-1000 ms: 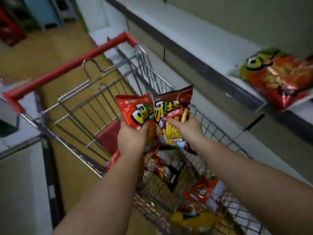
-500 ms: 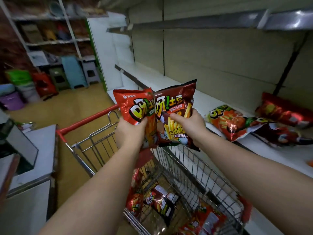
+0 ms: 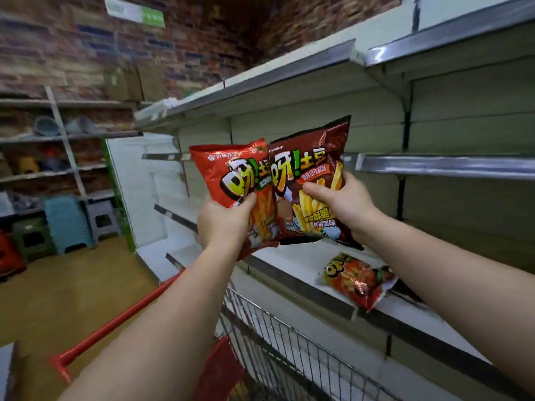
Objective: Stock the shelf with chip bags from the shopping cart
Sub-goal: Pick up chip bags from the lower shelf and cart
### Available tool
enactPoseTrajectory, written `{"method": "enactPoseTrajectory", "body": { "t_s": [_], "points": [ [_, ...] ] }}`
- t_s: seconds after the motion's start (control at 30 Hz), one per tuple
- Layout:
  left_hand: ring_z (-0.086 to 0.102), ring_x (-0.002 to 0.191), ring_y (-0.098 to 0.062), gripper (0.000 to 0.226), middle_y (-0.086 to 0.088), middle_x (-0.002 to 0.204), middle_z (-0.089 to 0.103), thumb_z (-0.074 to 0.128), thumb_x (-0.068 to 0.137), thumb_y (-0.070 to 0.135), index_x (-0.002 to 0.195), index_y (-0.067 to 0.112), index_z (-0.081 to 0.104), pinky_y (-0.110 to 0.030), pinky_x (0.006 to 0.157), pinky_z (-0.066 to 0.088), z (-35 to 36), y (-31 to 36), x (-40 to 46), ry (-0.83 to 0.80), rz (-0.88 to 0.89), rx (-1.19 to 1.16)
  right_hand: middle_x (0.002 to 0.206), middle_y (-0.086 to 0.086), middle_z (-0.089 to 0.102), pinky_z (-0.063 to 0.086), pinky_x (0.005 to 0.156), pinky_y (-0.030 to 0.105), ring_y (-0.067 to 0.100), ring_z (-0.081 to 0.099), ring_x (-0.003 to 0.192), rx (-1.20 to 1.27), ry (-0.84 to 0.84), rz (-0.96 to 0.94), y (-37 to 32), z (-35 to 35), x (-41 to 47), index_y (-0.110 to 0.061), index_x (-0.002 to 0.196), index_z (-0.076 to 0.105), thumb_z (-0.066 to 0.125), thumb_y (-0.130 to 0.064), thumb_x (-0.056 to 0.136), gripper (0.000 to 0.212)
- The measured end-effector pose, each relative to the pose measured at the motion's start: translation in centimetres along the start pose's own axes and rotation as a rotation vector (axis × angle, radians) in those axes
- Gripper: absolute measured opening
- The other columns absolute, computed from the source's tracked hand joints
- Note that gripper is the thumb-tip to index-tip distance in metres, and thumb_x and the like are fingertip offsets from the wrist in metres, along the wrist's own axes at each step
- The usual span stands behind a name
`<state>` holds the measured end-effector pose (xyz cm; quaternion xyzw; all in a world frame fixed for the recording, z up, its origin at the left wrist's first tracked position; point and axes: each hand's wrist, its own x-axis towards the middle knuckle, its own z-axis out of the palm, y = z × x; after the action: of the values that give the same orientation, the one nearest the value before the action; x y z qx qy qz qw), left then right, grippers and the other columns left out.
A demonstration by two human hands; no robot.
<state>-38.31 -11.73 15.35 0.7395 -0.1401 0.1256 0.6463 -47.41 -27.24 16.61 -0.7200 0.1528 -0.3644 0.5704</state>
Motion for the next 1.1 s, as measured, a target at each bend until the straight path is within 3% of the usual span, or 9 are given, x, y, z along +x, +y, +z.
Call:
{"method": "enactPoseTrajectory", "body": {
  "t_s": [0.07, 0.17, 0.3, 0.47, 0.7, 0.8, 0.93, 1.0, 1.1],
  "points": [
    [0.063, 0.093, -0.019, 0.041, 0.005, 0.097, 0.065, 0.074, 0.078, 0.042, 0.111, 0.02, 0.063, -0.031, 0.081, 0.049, 0.2, 1.2, 0.9, -0.046, 0.046, -0.052, 0.111, 0.005, 0.065, 0.053, 0.077, 0.03, 0.02, 0.064, 0.094, 0.004, 0.035, -0.027, -1.4, -0.8, 0.1, -0.015, 0.119, 0.052, 0.075, -0.028, 0.076, 0.051],
    [0.063, 0.093, -0.018, 0.037, 0.006, 0.096, 0.065, 0.076, 0.076, 0.038, 0.107, 0.023, 0.062, -0.032, 0.085, 0.049, 1.0, 2.8, 1.7, -0.123, 0.101, -0.115, 0.108, 0.003, 0.068, 0.054, 0.084, 0.038, 0.02, 0.066, 0.093, -0.029, 0.091, -0.035, -3.3, -2.9, -0.3, -0.021, 0.113, 0.054, 0.075, -0.032, 0.075, 0.045],
    [0.067, 0.093, -0.023, 0.032, 0.003, 0.095, 0.069, 0.08, 0.072, 0.037, 0.095, 0.026, 0.062, -0.042, 0.091, 0.052, 3.5, 4.7, 1.4, -0.273, 0.117, -0.182, 0.098, 0.003, 0.069, 0.056, 0.064, 0.025, 0.016, 0.068, 0.08, -0.022, 0.161, -0.029, -5.2, -6.9, -1.9, -0.017, 0.109, 0.055, 0.073, -0.025, 0.078, 0.037],
    [0.065, 0.096, -0.023, 0.027, 0.004, 0.093, 0.067, 0.079, 0.074, 0.038, 0.091, 0.026, 0.062, -0.04, 0.092, 0.051, 7.5, 7.7, -1.1, -0.457, 0.149, -0.227, 0.087, 0.003, 0.071, 0.052, 0.049, 0.02, 0.012, 0.069, 0.065, -0.033, 0.3, 0.029, -6.7, -12.7, -4.5, -0.017, 0.103, 0.058, 0.072, -0.025, 0.079, 0.028],
    [0.065, 0.091, -0.022, 0.02, 0.011, 0.082, 0.066, 0.079, 0.072, 0.038, 0.075, 0.029, 0.062, -0.036, 0.088, 0.051, 11.8, 12.1, -6.0, -0.68, 0.22, -0.318, 0.079, 0.005, 0.073, 0.055, 0.059, 0.025, 0.017, 0.07, 0.066, -0.045, 0.552, 0.055, -8.3, -20.4, -9.5, -0.012, 0.096, 0.063, 0.073, -0.023, 0.078, 0.024],
    [0.064, 0.087, -0.02, 0.02, 0.011, 0.08, 0.066, 0.079, 0.073, 0.038, 0.076, 0.027, 0.062, -0.034, 0.082, 0.05, 13.1, 13.6, -8.3, -0.79, 0.231, -0.357, 0.064, 0.0, 0.072, 0.055, 0.053, 0.021, 0.013, 0.069, 0.055, -0.057, 0.623, 0.086, -9.2, -23.4, -12.0, -0.01, 0.092, 0.063, 0.072, -0.023, 0.079, 0.02],
    [0.061, 0.085, -0.02, 0.023, 0.01, 0.077, 0.063, 0.078, 0.073, 0.042, 0.073, 0.027, 0.061, -0.033, 0.08, 0.048, 14.3, 15.3, -10.7, -0.877, 0.24, -0.337, 0.072, 0.008, 0.073, 0.058, 0.062, 0.03, 0.019, 0.07, 0.057, -0.027, 0.697, 0.149, -10.0, -27.0, -14.4, -0.009, 0.091, 0.066, 0.073, -0.027, 0.076, 0.024],
    [0.063, 0.086, -0.022, 0.024, 0.008, 0.077, 0.064, 0.079, 0.072, 0.042, 0.071, 0.025, 0.062, -0.034, 0.082, 0.049, 14.8, 16.2, -11.6, -0.904, 0.215, -0.344, 0.069, 0.008, 0.073, 0.058, 0.058, 0.029, 0.019, 0.069, 0.054, 0.007, 0.713, 0.178, -10.4, -28.8, -15.0, -0.009, 0.086, 0.067, 0.072, -0.028, 0.076, 0.022],
    [0.061, 0.074, -0.018, 0.026, 0.004, 0.075, 0.064, 0.08, 0.071, 0.041, 0.074, 0.022, 0.062, -0.03, 0.07, 0.047, 15.4, 17.6, -12.4, -0.939, 0.179, -0.335, 0.062, 0.007, 0.071, 0.055, 0.046, 0.026, 0.017, 0.066, 0.047, 0.073, 0.734, 0.191, -11.0, -31.9, -15.1, -0.009, 0.08, 0.066, 0.068, -0.028, 0.082, 0.019]
  ]
}}
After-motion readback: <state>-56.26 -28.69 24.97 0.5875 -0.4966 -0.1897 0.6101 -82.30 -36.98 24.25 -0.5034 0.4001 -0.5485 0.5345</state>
